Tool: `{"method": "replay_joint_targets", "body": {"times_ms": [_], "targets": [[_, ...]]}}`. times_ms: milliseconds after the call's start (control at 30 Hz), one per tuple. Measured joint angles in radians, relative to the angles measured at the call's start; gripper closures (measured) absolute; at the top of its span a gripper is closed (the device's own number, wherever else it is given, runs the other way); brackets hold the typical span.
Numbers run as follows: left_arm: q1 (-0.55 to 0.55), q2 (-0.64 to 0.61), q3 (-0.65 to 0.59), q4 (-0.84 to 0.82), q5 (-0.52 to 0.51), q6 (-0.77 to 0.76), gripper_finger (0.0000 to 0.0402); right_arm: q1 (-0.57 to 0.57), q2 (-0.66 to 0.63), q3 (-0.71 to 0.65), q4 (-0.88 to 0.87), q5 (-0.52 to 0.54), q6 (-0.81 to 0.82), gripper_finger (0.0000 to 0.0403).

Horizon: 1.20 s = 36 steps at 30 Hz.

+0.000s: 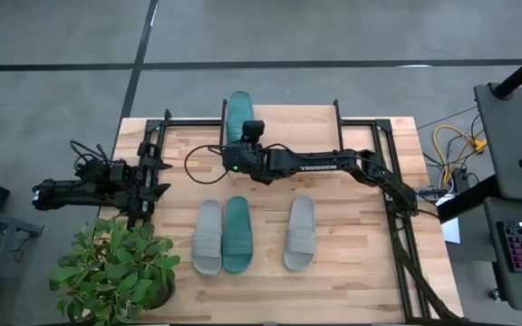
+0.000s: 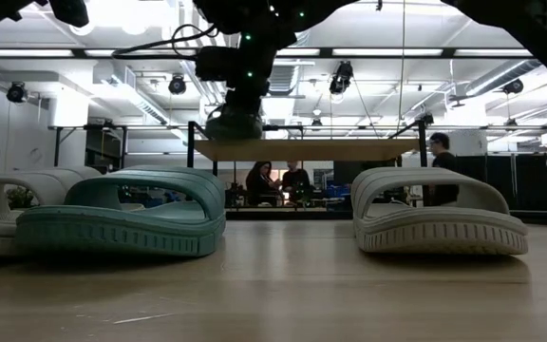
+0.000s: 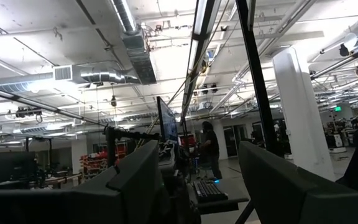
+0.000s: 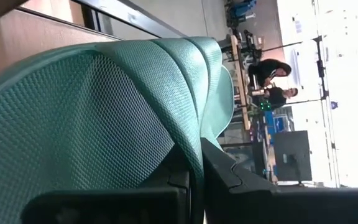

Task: Pick and place slides into the shelf
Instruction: Put the right green slide on the shelf

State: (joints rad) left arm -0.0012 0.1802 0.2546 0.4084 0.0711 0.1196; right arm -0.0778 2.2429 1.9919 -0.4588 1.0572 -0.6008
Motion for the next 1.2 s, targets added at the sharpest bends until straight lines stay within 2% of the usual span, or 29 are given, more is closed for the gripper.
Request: {"method": "replay_joint_targets", "body": {"times_ms": [100,367,1200], "targets": [[0.000,0.000,0.000,0.000,0.000,0.000,0.0194,0.001,0.000,0.000,0.001,0.043,0.009,0.0394],[0.000,0.000,0.000,0.000,0.000,0.001,0.0194,0.005,0.000,0.000,0.024,0.043,-0.002,0.0394],[0.000,0.000,0.000,0.001,0.000,0.001,0.0194,-0.008,0.000,0.002,0.026,-0.020,0.024,0.0394]]}}
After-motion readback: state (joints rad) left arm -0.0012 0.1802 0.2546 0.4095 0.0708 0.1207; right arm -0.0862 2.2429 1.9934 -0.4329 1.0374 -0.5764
